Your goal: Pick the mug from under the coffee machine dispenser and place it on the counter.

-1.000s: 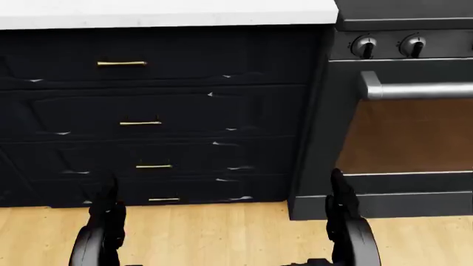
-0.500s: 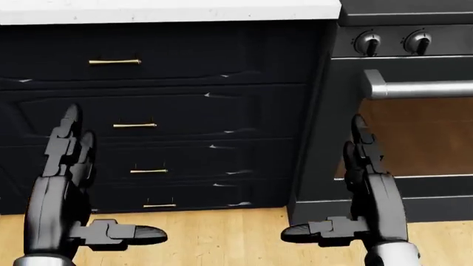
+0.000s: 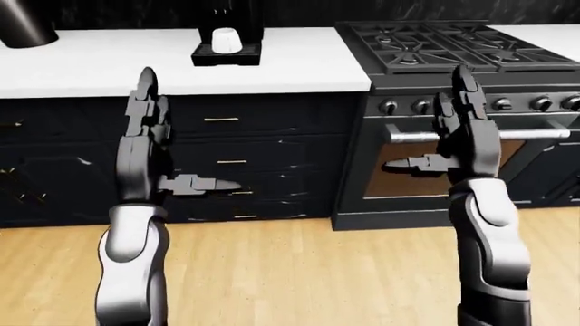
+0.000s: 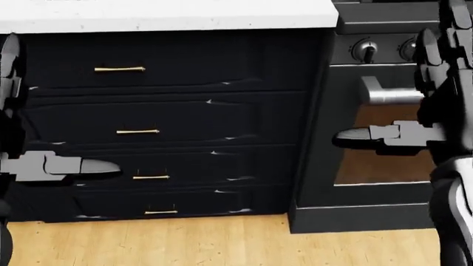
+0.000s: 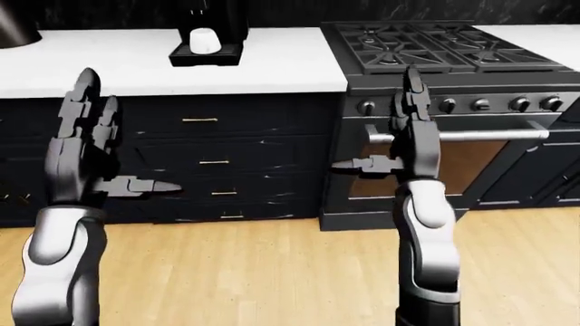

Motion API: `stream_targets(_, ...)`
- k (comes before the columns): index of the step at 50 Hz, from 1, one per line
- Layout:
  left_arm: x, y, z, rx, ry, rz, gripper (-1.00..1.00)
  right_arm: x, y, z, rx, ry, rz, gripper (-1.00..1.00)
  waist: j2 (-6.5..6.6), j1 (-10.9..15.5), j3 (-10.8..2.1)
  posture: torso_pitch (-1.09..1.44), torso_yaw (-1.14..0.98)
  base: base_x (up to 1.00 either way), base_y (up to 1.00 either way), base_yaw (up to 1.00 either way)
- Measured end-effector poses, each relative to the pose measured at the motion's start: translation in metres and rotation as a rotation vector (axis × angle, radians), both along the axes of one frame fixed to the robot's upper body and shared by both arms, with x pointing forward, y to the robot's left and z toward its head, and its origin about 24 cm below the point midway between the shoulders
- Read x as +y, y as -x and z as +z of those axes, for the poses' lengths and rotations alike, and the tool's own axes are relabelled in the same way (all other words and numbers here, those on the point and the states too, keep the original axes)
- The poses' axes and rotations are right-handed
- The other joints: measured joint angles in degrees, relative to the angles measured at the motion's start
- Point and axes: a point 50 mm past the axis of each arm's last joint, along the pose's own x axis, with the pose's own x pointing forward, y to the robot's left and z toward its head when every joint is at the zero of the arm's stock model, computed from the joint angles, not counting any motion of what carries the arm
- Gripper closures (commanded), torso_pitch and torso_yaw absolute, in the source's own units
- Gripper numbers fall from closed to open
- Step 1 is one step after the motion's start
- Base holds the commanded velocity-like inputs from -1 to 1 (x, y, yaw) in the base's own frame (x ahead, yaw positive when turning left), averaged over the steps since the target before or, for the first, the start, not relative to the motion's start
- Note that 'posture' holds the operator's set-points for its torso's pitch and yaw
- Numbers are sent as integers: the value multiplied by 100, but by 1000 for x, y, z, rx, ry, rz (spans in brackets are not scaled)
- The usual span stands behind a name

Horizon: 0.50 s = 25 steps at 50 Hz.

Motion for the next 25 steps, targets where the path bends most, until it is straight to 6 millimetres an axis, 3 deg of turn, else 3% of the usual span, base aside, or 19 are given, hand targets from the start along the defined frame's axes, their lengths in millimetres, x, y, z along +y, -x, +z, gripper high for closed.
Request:
stream_targets(17, 21, 10, 56, -136, -12, 56, -100, -25, 2, 59, -133, 10, -51, -100, -14, 2, 85, 0, 0, 0, 0, 0)
stream_targets(25, 27, 11, 61, -150, -6, 79, -100, -32, 3, 72, -157, 20, -71, -100, -6, 7, 105, 0, 0, 0, 0, 0)
